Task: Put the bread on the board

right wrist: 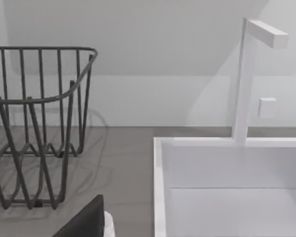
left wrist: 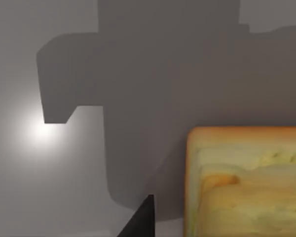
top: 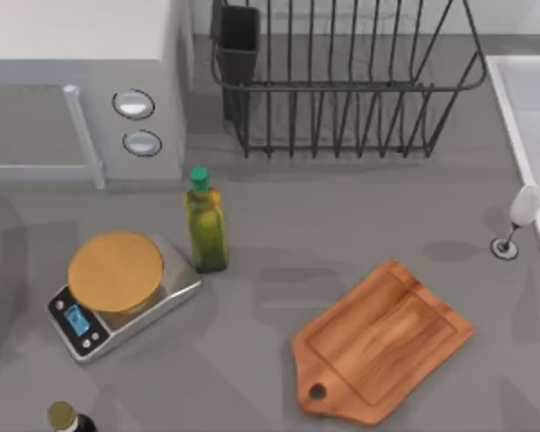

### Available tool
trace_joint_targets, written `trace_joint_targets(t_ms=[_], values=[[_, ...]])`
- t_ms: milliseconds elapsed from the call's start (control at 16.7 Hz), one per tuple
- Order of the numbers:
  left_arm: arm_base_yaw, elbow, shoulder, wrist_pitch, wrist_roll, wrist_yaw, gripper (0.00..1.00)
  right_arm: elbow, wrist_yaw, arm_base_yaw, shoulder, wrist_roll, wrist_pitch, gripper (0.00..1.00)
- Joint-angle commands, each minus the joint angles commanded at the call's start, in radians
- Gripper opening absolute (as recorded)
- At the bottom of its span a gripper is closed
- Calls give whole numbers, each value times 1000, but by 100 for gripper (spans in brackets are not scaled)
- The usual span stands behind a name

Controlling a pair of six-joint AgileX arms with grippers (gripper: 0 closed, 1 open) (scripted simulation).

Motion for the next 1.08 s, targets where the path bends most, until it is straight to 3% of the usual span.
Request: trace_joint_targets(t_ms=[240, 300, 840, 1080], values=[[0, 0, 0, 0, 0, 0, 2, 0, 0, 0, 0, 0, 0, 100], [0, 0, 0, 0, 0, 0, 0, 0, 0, 0, 0, 0, 0, 100], [1, -2, -18, -17, -6, 2, 0, 0, 0, 0, 0, 0, 0, 100], [19, -28, -88, -54, -26, 41, 0, 0, 0, 0, 0, 0, 0, 100]])
